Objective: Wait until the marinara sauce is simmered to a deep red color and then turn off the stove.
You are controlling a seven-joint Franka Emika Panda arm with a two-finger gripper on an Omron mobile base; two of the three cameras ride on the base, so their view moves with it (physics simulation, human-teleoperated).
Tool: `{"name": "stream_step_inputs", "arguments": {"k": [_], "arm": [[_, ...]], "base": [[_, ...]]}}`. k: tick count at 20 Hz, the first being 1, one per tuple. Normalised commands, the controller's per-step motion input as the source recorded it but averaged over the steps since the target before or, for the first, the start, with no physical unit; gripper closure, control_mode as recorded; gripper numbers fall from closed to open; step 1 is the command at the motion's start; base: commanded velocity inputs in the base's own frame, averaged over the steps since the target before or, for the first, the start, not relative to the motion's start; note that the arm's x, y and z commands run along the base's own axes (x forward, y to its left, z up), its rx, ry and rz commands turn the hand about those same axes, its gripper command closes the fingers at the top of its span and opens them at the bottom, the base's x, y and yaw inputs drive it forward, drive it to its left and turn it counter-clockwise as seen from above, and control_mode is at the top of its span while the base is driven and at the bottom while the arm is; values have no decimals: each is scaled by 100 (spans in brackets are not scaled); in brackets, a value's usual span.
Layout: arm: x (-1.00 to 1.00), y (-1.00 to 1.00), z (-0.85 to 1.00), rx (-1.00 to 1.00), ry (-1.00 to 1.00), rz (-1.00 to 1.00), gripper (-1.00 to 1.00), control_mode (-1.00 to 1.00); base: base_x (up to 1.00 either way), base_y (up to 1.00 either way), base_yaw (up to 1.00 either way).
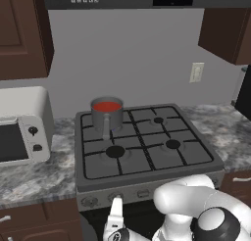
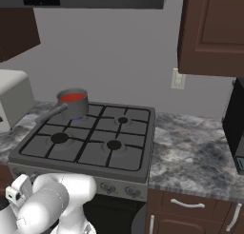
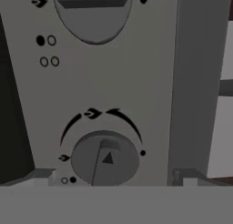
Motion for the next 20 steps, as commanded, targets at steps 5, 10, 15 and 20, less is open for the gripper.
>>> {"name": "stream_step_inputs", "arguments": {"k": [5,10,15,20], "arm": [[5,0,0,0,0,0,-100,-100],[5,-1,0,1,0,0,-100,-100],[9,-11,0,4,0,0,-100,-100],[11,-13,0,5,0,0,-100,-100]], "base": [[0,0,0],[0,0,0],[0,0,0],[0,0,0]]}}
